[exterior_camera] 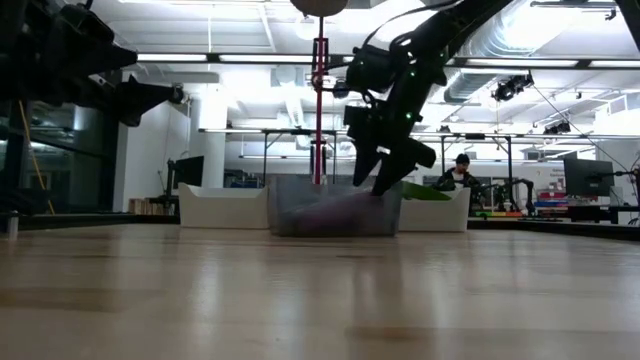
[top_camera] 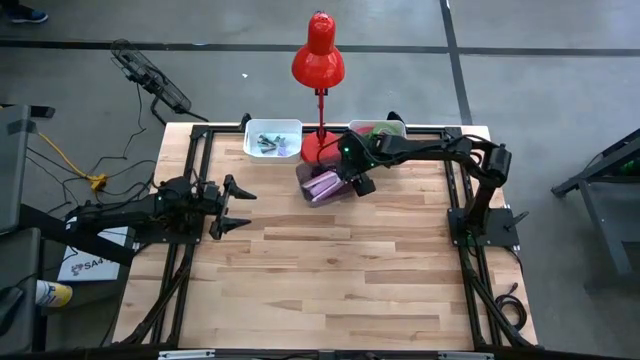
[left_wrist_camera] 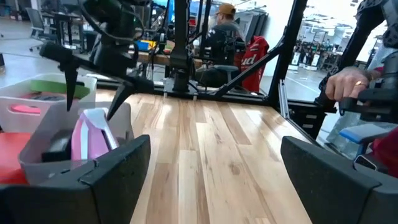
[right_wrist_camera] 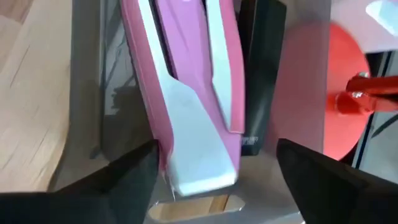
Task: Pick and place Stapler, Stapler remover, tape
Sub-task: Put the pink stapler into the black bin, then return to Home Position
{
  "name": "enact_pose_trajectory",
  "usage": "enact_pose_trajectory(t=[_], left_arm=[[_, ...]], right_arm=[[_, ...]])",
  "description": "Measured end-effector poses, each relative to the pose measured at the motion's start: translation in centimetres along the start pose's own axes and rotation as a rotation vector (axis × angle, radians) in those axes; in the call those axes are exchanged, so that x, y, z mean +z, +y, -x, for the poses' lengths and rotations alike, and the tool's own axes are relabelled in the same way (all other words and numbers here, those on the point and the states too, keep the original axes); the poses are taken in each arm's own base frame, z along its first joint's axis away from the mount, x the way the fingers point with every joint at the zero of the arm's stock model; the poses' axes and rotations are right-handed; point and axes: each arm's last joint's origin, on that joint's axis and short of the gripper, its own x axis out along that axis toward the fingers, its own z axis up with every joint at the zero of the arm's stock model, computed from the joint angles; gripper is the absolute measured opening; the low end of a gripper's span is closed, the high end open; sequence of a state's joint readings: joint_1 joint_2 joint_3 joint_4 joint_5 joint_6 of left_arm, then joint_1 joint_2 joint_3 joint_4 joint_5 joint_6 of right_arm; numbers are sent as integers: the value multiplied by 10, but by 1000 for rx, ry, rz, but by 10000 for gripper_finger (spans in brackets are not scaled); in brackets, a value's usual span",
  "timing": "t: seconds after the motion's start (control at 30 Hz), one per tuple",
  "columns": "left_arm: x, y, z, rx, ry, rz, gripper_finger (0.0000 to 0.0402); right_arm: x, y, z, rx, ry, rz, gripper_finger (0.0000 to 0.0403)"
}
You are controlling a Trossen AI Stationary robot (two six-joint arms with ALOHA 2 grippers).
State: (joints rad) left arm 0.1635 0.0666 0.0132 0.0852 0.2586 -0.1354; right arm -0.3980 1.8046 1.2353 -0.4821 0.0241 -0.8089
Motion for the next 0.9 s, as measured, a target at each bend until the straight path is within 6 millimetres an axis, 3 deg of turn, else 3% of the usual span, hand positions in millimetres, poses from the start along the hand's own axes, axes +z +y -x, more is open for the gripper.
enact_pose_trajectory(t=[0.27, 0.4, 0.57, 0.67, 0.73, 0.8, 0.9], left_arm=[[-3, 0, 0, 0, 29, 30, 356], [-4, 0, 0, -1, 37, 23, 356], [-1, 0, 0, 11, 36, -58, 356], [3, 0, 1, 34, 58, -82, 356], [3, -2, 2, -40, 58, -125, 356], [4, -4, 2, -95, 59, -91, 356], [4, -3, 2, -73, 63, 10, 356]], right_arm=[[7, 1, 9, 35, 40, -77, 330], [14, -2, 25, 69, 49, -176, 331], [15, -7, 65, 162, -109, -289, 331], [7, -11, 94, 142, -136, -346, 331], [2, -12, 115, 115, -161, -389, 332], [-4, -11, 134, 74, -222, -435, 332], [-19, 3, 147, 3, -333, -468, 332]])
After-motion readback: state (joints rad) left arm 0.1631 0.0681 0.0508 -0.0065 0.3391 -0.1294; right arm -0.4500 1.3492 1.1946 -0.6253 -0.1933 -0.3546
